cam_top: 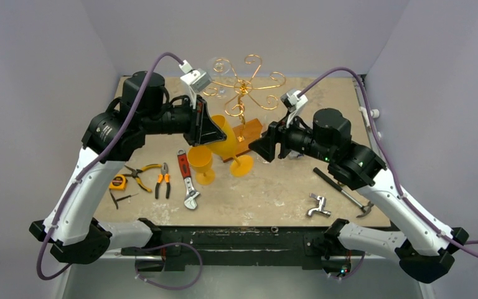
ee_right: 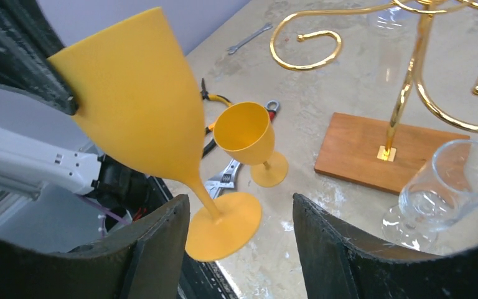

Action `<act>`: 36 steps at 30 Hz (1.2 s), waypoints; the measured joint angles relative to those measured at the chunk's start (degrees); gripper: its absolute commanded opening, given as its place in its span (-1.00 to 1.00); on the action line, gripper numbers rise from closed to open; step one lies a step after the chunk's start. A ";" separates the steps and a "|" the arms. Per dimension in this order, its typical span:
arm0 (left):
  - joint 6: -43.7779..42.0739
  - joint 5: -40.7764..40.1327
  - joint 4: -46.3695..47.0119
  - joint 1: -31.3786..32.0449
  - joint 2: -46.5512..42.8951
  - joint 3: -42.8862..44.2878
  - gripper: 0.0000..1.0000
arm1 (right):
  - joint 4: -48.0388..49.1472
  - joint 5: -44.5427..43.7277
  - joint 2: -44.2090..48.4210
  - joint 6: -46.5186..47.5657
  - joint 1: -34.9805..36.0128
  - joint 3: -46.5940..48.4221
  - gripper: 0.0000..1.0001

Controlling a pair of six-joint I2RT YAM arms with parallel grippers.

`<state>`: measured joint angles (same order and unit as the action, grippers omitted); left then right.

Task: Take the wine glass off the wine glass rack
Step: Place the wine glass at the center of the board.

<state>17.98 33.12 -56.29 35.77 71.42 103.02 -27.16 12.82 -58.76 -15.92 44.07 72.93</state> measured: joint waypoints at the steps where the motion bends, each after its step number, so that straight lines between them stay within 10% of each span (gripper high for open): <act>1: -0.26 -0.79 -0.52 0.00 -0.17 0.37 -1.00 | -0.15 -1.14 0.20 -1.33 0.00 0.00 0.19; 36: -5.62 -12.61 3.50 5.27 -9.57 -12.68 -1.00 | 8.33 0.15 10.34 -20.79 -0.09 -12.31 0.38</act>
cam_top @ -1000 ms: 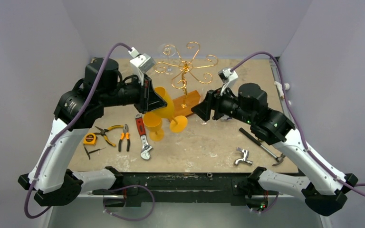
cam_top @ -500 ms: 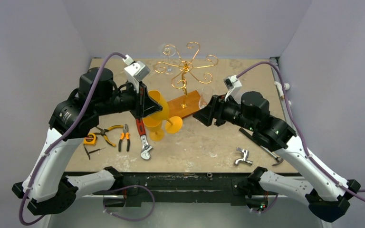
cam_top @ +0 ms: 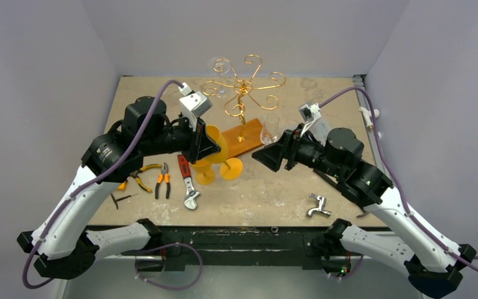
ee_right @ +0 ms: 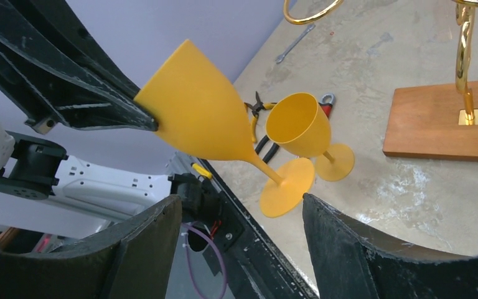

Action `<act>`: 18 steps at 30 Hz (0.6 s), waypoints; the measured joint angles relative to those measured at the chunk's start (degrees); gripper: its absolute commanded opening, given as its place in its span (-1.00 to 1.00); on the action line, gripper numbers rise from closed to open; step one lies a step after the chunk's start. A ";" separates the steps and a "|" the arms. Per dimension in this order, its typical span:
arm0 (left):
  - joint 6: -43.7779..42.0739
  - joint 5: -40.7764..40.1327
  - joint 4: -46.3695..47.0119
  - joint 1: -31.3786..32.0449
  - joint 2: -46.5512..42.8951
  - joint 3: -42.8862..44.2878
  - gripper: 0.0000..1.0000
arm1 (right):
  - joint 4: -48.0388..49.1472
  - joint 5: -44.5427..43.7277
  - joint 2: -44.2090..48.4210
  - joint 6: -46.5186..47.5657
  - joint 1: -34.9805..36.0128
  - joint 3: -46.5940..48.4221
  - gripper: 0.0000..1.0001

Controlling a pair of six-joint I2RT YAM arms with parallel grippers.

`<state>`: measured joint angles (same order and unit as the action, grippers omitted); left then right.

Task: Take the wine glass off the wine glass rack
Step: Place the wine glass at the center of the board.

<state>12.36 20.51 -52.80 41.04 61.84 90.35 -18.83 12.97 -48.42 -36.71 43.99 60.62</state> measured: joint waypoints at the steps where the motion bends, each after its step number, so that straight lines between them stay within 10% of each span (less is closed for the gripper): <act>1: 0.00 -0.17 0.33 0.33 0.00 -0.59 -1.00 | 0.00 0.00 0.15 -0.09 0.00 -0.02 0.36; 18: 0.00 -4.83 8.41 4.24 1.55 -13.00 -1.00 | -1.20 -3.48 4.24 -1.29 0.00 -0.87 0.30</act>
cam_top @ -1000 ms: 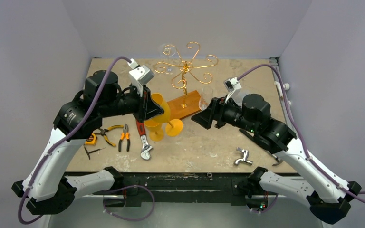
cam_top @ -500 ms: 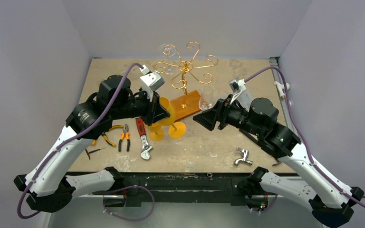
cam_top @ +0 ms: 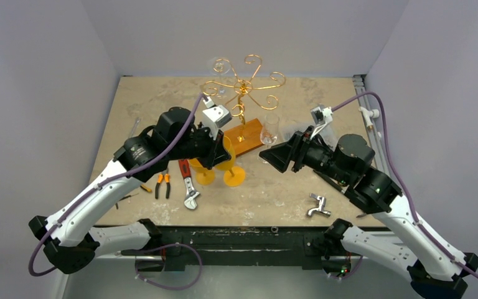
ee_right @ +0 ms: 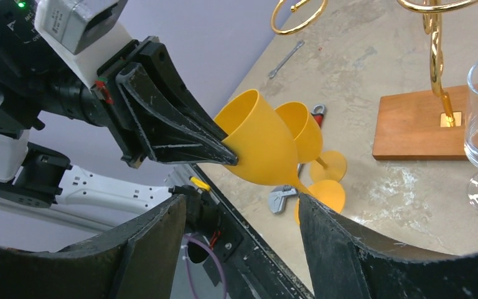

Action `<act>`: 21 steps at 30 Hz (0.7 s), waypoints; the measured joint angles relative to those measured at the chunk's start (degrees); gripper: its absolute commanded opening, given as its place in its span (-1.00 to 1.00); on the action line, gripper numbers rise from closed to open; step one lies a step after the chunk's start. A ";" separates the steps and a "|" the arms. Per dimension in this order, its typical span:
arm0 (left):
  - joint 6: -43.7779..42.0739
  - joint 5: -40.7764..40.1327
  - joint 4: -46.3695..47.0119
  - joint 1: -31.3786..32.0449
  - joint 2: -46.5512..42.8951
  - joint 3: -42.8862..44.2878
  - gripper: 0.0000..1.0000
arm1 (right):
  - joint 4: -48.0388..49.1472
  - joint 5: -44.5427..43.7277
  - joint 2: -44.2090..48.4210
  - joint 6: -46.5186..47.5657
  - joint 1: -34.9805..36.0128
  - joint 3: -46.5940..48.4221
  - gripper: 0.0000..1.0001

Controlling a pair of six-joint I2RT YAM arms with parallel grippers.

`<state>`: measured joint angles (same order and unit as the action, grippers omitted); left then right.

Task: Take the wine glass off the wine glass rack
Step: Place the wine glass at the center of the board.

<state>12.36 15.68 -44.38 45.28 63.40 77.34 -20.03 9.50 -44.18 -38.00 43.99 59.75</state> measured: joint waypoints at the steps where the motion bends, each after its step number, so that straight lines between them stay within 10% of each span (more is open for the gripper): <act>1: 0.00 -0.35 0.42 0.20 0.22 -0.24 -1.00 | -0.09 -0.13 0.17 -0.02 0.00 -0.02 0.30; 21: -2.97 -10.40 11.61 5.20 6.67 -5.81 -1.00 | -3.15 -4.02 1.64 -0.22 0.00 -0.22 0.28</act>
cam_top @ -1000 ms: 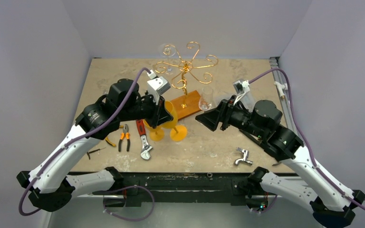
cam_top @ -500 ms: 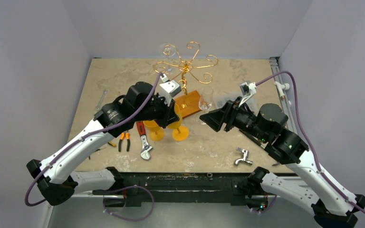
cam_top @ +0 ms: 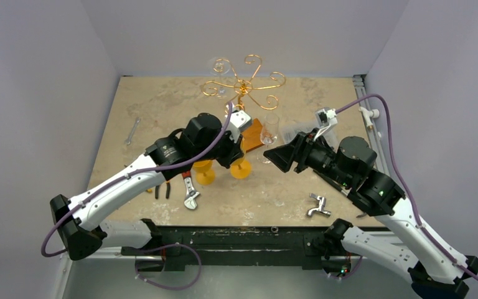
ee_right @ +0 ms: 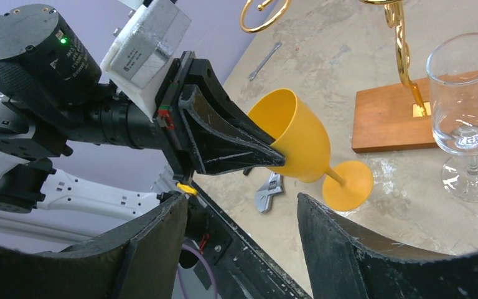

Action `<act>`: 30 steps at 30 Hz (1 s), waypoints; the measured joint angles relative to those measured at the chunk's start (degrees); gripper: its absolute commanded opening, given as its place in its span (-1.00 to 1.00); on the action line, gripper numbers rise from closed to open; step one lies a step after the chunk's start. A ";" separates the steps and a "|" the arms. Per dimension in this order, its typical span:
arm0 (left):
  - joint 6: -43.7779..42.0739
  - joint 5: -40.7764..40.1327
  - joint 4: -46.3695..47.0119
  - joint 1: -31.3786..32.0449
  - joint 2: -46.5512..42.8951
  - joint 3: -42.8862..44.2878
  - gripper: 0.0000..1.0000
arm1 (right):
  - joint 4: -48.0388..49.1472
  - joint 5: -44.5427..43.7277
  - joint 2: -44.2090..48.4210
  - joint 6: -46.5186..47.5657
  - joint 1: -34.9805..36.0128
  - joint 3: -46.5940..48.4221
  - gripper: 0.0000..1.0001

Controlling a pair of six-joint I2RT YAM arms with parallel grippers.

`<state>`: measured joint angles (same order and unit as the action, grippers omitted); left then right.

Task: Take the wine glass off the wine glass rack
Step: Place the wine glass at the center of the board.

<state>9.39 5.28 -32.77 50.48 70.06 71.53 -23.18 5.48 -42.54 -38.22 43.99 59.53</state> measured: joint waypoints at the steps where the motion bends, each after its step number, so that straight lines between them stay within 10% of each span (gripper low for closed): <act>1: -0.15 -0.24 0.50 0.24 0.39 -0.04 -1.00 | -0.04 -0.09 0.09 0.00 0.00 0.00 0.28; 30: -3.13 -1.73 8.46 2.49 8.46 -4.28 -1.00 | -3.43 -6.10 2.12 0.09 0.00 0.00 0.29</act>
<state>6.26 3.55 -24.32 52.97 78.52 67.24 -26.61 -0.62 -40.42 -38.13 43.99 59.53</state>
